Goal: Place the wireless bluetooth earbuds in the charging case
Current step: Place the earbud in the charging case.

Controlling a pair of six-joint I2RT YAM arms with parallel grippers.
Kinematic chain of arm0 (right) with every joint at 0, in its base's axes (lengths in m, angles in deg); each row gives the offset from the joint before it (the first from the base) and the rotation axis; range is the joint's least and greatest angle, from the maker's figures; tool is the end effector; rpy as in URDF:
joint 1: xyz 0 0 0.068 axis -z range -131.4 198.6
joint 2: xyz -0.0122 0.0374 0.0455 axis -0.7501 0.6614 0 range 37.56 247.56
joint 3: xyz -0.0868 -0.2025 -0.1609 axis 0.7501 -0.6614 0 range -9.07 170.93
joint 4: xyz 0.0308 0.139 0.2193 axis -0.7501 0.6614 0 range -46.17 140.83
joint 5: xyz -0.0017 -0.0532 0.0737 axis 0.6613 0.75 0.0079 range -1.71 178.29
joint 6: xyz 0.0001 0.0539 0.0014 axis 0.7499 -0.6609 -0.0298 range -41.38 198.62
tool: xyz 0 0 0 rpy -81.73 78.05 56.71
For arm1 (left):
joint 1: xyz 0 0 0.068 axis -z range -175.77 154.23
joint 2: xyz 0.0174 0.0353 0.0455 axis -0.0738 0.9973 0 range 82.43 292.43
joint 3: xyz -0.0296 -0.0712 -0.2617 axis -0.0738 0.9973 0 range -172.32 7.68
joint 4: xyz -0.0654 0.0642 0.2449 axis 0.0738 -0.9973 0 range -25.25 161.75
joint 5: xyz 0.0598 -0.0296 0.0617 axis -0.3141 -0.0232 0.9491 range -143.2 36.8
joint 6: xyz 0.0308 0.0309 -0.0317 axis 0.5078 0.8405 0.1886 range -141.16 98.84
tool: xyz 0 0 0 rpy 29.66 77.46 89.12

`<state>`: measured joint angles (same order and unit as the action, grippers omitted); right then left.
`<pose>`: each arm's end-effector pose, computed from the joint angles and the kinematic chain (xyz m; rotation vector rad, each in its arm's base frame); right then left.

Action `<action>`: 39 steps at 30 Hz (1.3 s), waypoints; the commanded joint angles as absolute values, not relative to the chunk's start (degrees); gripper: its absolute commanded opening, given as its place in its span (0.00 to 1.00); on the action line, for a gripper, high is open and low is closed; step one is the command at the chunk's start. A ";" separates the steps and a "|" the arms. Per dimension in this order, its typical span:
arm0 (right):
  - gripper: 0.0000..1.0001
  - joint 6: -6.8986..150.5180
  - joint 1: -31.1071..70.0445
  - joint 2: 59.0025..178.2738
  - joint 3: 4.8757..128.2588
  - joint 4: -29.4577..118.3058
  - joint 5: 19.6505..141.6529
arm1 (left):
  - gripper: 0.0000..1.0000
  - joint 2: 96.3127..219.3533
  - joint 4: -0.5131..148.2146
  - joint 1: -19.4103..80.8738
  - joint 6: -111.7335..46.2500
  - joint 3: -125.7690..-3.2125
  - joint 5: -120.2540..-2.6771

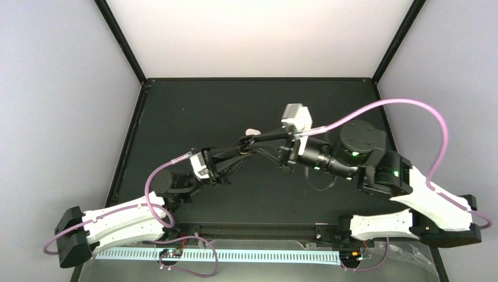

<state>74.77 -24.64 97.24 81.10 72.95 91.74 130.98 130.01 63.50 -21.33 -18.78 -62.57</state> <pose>0.0531 0.1688 0.5200 -0.8906 1.3751 1.0065 0.0885 -0.1602 0.3392 0.6238 0.7782 -1.0315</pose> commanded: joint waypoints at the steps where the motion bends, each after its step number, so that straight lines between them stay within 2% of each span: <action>1: 0.11 77.66 -27.06 100.17 82.14 74.16 97.33 | 0.02 127.70 129.83 63.23 -22.94 -17.47 -61.32; 9: 0.11 74.91 -27.08 101.57 76.98 66.65 97.18 | 0.01 125.13 127.29 63.25 -24.88 -16.46 -61.81; 39: 0.10 72.47 -27.02 102.98 73.76 66.06 97.32 | 0.02 124.39 126.71 63.23 -27.73 -17.32 -60.76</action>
<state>73.32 -26.67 103.71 74.31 66.99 95.95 125.12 125.59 63.50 -26.75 -16.18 -61.13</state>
